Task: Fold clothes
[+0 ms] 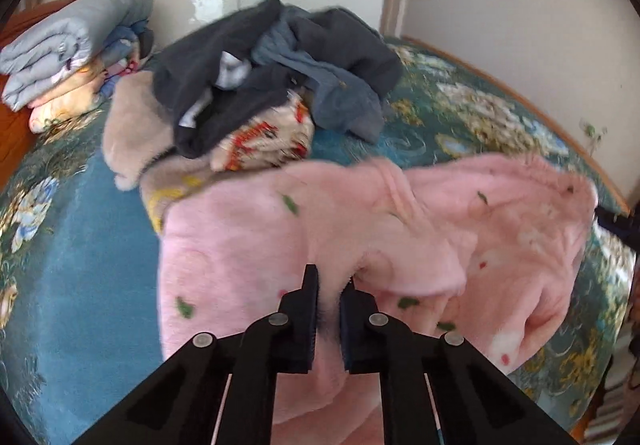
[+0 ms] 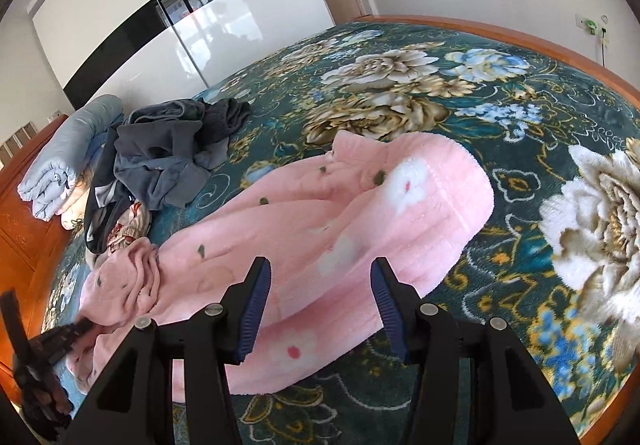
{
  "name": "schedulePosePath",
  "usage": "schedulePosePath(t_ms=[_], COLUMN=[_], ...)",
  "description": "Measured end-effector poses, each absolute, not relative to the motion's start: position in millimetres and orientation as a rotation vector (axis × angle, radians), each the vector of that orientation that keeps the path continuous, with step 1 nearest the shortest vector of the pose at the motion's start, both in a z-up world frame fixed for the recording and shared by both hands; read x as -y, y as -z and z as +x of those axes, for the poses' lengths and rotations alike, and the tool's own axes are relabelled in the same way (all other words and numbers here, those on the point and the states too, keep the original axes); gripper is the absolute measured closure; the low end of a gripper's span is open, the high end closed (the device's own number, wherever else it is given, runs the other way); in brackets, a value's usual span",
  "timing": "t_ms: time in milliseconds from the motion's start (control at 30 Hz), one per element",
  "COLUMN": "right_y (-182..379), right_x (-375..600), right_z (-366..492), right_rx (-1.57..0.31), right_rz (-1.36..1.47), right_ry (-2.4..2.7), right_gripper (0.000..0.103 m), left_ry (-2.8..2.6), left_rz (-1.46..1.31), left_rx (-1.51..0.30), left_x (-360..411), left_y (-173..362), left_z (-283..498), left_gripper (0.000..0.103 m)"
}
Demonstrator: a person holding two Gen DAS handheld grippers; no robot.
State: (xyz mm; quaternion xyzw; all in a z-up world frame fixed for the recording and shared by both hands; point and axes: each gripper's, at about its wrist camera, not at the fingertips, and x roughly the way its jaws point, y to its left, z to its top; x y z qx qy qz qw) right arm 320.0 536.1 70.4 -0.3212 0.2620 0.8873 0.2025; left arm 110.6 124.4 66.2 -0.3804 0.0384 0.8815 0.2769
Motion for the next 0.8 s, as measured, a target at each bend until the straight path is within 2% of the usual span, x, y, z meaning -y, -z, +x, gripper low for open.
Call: schedulePosePath(t_ms=[133,267,467,567,667,800], right_y=[-73.0,-67.4,-73.4,-84.1,-82.4,-55.9], right_x=[-535.6,-534.1,-507.4,-472.3,-428.8,-389.0], right_z=[320.9,318.7,301.8,276.5,236.8,186.6], right_rx=[-0.725,-0.748,-0.730,-0.732,-0.745,-0.729], right_rz=[-0.876,-0.875,-0.874,-0.947,-1.145,-1.411], right_ry=[-2.486,-2.482,-2.565,-2.711,-2.847,-2.767], right_gripper=[0.050,0.050,0.050,0.050,0.050,0.050], left_ry=[-2.595,-2.749,-2.736,-2.712,-2.696,-2.678], left_rz=[-0.936,-1.004,-1.224,-1.251,-1.238,-1.219], left_rx=[0.272,0.503,0.697,0.774,0.771,0.704], left_x=[-3.2,98.7,164.8,173.3,171.3,166.8], left_y=[-105.2,-87.4,-14.8,3.3,4.9,-0.4], left_z=[95.4,104.9,139.3,152.0,159.9,165.3], left_gripper=[0.094,0.094,0.098,0.098,0.098,0.098])
